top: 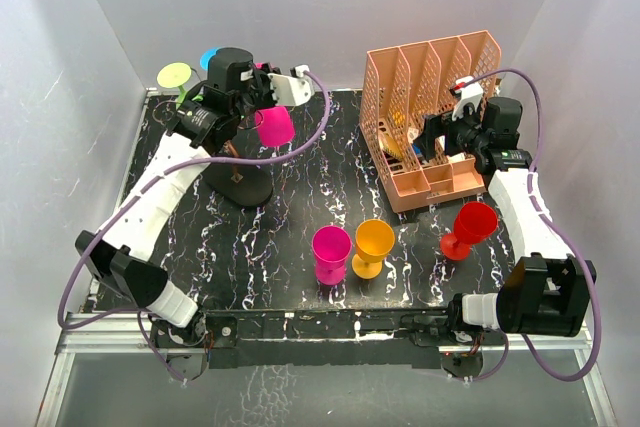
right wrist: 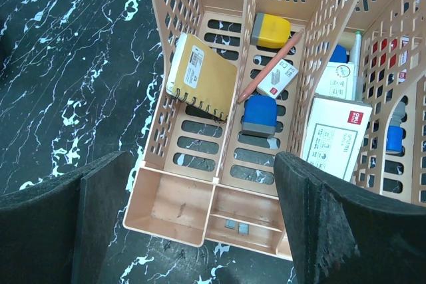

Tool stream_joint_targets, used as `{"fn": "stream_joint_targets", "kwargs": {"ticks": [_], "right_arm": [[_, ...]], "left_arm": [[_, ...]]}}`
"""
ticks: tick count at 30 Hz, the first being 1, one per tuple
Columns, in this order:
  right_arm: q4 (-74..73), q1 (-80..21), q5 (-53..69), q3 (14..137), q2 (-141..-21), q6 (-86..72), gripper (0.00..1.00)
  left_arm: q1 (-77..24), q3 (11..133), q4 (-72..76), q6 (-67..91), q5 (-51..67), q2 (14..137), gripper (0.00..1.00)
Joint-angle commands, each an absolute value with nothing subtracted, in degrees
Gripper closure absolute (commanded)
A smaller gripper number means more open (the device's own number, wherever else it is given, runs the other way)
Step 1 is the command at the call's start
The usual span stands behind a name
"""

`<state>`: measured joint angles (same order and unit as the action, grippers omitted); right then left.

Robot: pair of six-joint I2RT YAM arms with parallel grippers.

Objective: Place the wine glass upside down on the wine glass rack

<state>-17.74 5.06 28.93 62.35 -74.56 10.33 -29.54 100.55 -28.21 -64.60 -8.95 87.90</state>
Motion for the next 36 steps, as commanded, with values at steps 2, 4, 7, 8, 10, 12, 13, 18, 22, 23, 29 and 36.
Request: {"fn": "stream_joint_targets", "kwargs": {"ticks": [2,4,7,8,10,12,13,18,22,23,29,36], "right_arm": [[-14.15,5.45,30.11,62.32,-73.89,9.76,0.02],[-14.15,5.49,30.29,62.31,-73.84,9.76,0.02],[-14.15,5.42,30.32,62.31,-73.88,9.8,0.02],[-14.22,5.49,30.39,62.31,-73.9,9.78,0.02],[-14.26,5.46,30.44,62.31,-73.94,9.84,0.02],[-14.27,5.47,30.46,62.31,-73.92,9.86,0.01],[-14.28,5.5,30.48,62.31,-73.92,9.92,0.02],[-14.33,5.49,30.47,62.27,-73.92,10.02,0.02],[-14.32,5.46,30.68,62.23,-73.84,10.02,0.02],[-14.32,5.48,30.67,62.23,-73.9,10.1,0.02],[-14.33,5.52,30.98,62.14,-74.09,10.09,0.02],[-14.33,5.45,30.99,62.05,-74.14,10.16,0.02]], "left_arm": [[-30.06,103.66,-25.08,-65.64,-7.65,88.7,1.0],[-30.0,103.71,-24.4,-65.78,-7.69,89.1,1.0],[-30.06,103.3,-23.37,-66.38,-8.0,89.56,1.0],[-30.04,103.16,-23.11,-66.39,-7.93,89.68,1.0],[-29.99,102.9,-22.25,-66.42,-8.27,90.03,1.0],[-30.04,102.75,-21.31,-66.29,-8.74,90.31,1.0],[-30.01,102.71,-20.9,-66.21,-9.15,90.41,1.0],[-30.06,101.87,-18.48,-65.61,-11.51,90.79,1.0],[-30.01,99.84,-16.91,-66.69,-14.27,90.56,1.0],[-30.01,99.43,-16.73,-66.87,-14.62,90.43,1.0],[-30.06,98.09,-17.65,-67.34,-15.24,89.69,1.0],[-30.01,95.42,-17.64,-68.29,-16.61,88.51,1.0]]}}
